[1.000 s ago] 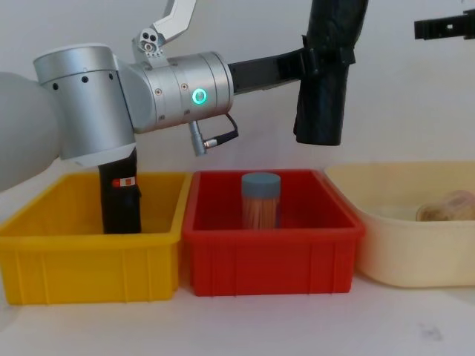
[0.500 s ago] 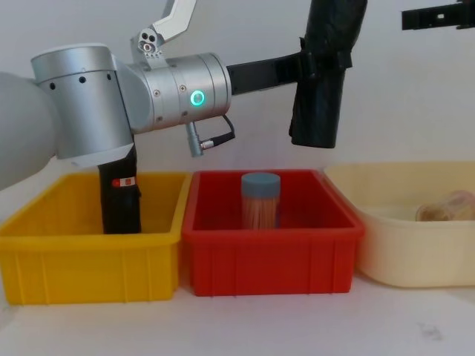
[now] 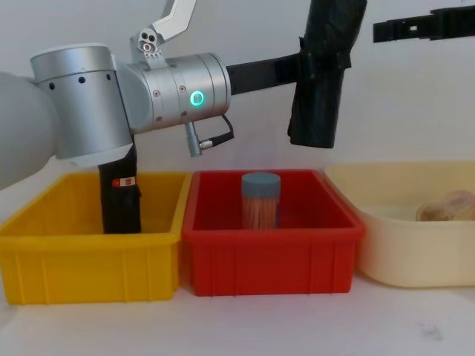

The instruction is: Pick up the garbage bag with the one hand and transfer it to the other hand.

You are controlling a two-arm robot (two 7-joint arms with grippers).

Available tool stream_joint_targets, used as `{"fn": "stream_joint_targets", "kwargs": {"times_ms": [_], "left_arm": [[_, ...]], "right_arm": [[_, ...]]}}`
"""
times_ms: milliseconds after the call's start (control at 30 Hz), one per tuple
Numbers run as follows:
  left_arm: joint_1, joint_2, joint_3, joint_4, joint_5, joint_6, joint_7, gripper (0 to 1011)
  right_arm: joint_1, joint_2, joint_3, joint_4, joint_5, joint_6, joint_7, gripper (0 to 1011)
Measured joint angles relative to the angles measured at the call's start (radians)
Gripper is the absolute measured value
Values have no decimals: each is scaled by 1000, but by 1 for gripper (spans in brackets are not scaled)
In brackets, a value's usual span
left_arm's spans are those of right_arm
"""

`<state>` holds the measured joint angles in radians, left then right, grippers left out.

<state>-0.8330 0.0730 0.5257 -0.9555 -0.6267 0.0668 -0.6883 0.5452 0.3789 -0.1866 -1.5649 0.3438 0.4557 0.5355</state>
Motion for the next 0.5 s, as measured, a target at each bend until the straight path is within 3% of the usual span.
{"fn": "stream_joint_targets", "kwargs": {"times_ms": [500], "left_arm": [[0, 1, 2, -1, 2, -2, 2, 441]], "right_arm": [[42, -37, -7, 61, 60, 8, 31, 1001]]}}
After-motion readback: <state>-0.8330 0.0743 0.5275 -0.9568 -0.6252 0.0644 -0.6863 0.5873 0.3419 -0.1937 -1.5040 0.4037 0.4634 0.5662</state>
